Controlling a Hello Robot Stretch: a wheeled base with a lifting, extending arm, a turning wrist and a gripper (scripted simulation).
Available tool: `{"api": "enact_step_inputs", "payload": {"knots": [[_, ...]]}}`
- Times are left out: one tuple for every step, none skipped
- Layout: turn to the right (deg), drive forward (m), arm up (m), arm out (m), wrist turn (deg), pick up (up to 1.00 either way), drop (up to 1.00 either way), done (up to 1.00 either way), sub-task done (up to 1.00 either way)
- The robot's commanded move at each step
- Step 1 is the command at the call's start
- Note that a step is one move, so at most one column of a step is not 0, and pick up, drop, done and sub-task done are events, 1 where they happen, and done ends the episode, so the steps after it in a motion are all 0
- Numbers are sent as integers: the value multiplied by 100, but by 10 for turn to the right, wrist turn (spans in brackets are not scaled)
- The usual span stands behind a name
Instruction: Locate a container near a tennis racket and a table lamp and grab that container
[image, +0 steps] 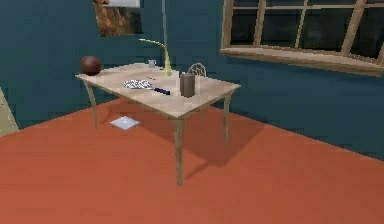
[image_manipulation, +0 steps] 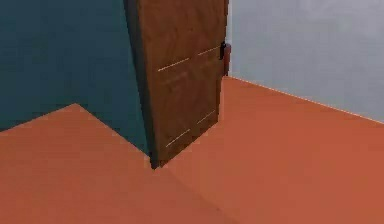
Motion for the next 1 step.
{"api": "enact_step_inputs", "payload": {"knots": [[210,0,0,0,0,0,0,0,0]]}}
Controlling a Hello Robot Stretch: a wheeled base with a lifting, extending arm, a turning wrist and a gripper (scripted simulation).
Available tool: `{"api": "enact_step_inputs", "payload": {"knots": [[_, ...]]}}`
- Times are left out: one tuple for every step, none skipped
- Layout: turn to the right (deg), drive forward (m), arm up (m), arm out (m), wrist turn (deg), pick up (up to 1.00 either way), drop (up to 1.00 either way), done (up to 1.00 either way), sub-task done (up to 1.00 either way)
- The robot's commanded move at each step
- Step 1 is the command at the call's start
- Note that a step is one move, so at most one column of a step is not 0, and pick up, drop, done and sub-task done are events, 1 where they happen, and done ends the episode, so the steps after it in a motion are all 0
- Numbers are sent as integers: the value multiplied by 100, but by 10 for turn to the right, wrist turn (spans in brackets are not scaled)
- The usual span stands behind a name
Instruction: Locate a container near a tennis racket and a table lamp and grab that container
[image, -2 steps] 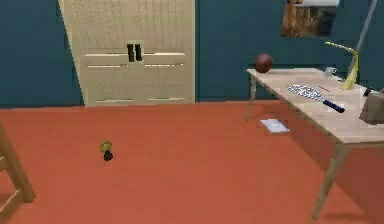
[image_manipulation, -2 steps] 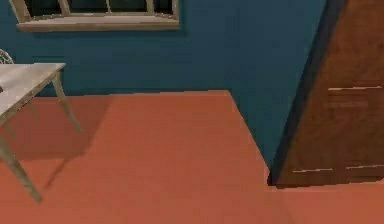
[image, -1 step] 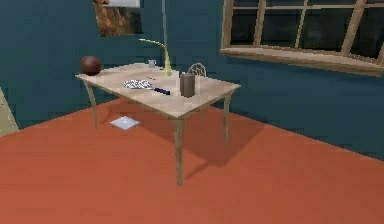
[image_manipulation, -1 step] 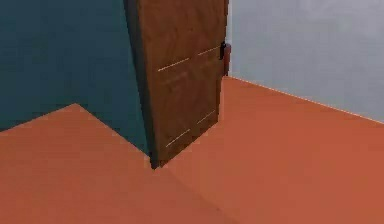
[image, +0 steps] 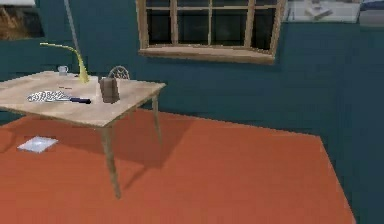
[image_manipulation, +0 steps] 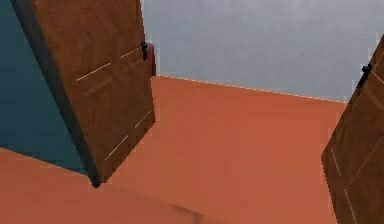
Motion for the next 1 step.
{"api": "enact_step_inputs", "payload": {"knots": [[0,10,0,0,0,0,0,0,0]]}}
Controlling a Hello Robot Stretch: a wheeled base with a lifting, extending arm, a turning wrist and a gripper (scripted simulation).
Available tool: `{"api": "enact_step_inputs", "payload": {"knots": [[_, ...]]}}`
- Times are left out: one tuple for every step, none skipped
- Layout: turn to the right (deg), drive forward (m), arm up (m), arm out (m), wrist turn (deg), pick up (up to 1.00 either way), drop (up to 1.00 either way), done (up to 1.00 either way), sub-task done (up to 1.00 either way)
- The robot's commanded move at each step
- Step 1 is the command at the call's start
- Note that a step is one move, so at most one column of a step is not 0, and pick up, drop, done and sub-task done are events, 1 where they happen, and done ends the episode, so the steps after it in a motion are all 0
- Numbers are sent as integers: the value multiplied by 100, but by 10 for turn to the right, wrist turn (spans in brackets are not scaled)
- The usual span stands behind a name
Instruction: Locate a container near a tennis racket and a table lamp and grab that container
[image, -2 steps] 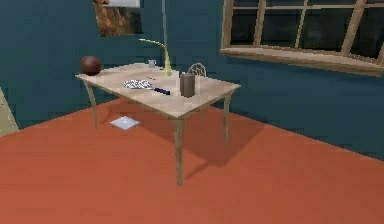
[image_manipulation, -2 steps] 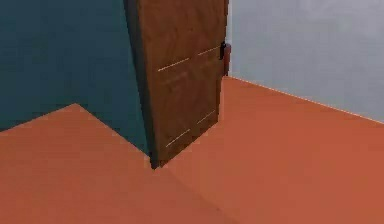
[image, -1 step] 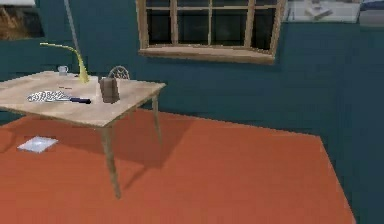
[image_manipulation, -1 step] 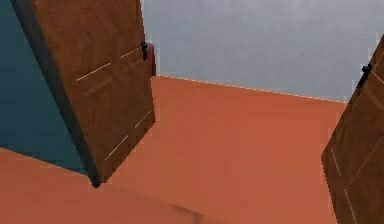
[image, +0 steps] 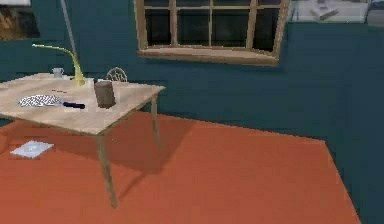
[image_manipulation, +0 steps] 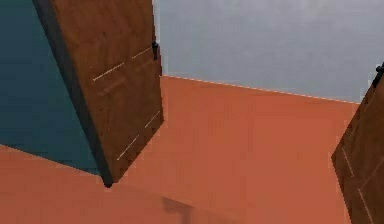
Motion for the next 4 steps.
{"api": "enact_step_inputs", "payload": {"knots": [[-450,0,0,0,0,0,0,0,0],[-210,0,0,0,0,0,0,0,0],[0,45,0,0,0,0,0,0,0],[450,0,0,0,0,0,0,0,0]]}}
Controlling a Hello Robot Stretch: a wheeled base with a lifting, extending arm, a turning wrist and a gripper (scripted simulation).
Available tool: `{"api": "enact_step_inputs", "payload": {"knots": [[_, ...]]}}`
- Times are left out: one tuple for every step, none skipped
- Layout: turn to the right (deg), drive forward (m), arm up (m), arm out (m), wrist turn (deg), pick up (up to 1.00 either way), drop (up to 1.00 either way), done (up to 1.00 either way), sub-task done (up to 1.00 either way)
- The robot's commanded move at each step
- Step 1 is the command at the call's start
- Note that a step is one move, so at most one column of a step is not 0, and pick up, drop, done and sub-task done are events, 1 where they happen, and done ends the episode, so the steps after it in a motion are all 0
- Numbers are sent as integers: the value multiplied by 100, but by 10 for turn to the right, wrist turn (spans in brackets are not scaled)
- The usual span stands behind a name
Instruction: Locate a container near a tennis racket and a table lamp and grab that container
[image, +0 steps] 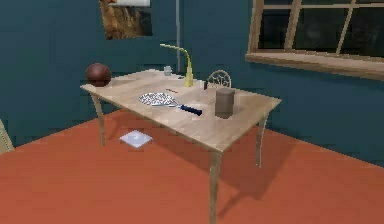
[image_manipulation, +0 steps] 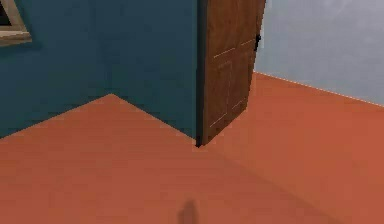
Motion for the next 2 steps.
{"api": "enact_step_inputs", "payload": {"knots": [[90,0,0,0,0,0,0,0,0],[0,35,0,0,0,0,0,0,0]]}}
